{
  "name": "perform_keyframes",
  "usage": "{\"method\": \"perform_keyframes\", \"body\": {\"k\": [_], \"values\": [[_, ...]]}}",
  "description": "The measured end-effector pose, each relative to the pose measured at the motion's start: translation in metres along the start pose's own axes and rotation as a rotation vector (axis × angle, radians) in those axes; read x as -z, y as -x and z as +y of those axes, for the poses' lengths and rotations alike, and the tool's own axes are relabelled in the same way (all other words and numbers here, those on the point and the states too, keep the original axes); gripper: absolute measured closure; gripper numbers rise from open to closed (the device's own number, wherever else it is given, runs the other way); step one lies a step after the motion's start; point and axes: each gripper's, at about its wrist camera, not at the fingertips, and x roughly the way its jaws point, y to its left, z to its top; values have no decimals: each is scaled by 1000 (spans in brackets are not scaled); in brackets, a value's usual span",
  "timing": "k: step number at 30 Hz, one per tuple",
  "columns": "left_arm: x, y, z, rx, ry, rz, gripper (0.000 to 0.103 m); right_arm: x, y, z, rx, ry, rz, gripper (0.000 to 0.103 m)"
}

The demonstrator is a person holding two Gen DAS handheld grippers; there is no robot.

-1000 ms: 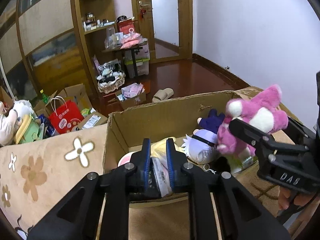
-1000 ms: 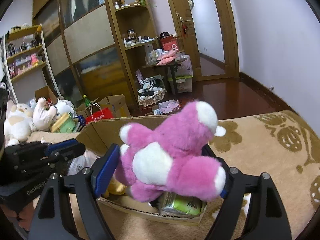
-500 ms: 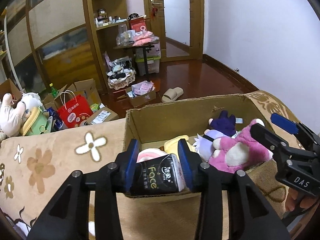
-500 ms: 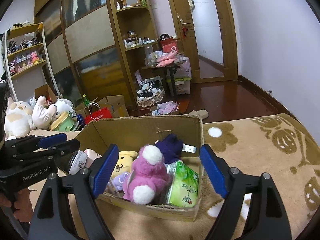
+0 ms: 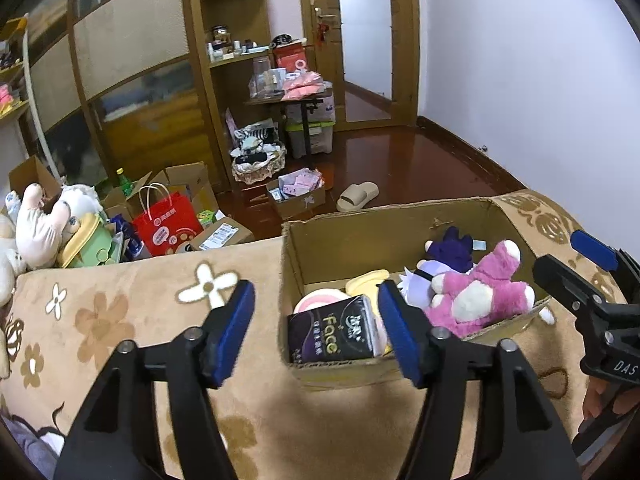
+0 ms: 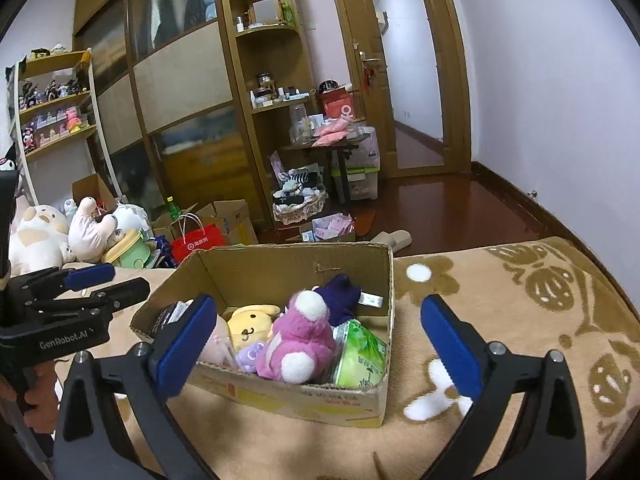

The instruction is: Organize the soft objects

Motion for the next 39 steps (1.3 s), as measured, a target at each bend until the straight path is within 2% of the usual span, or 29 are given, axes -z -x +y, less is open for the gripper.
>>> {"method": "perform_keyframes", "body": {"k": [3,5,13,21,25,39], "values": [[2,10,6,-8,17,-16,29,-2,7,1,7,4,-8,0],[2,16,9,-22,24,-25,18,-3,12,1,11,1,-16,0],[11,38,17,-45,42,-46,6,-8,36,-1,30,-3,-43,0],[18,63,14,-58,25,-61,5,-12,62,0,38,4,-76,0],[25,82,15,-72,53,-88,5,-14,79,2,37,15,-97,0],[44,139,18,-94,40,-175,5,-4,127,7,38,51,-148,0]]}}
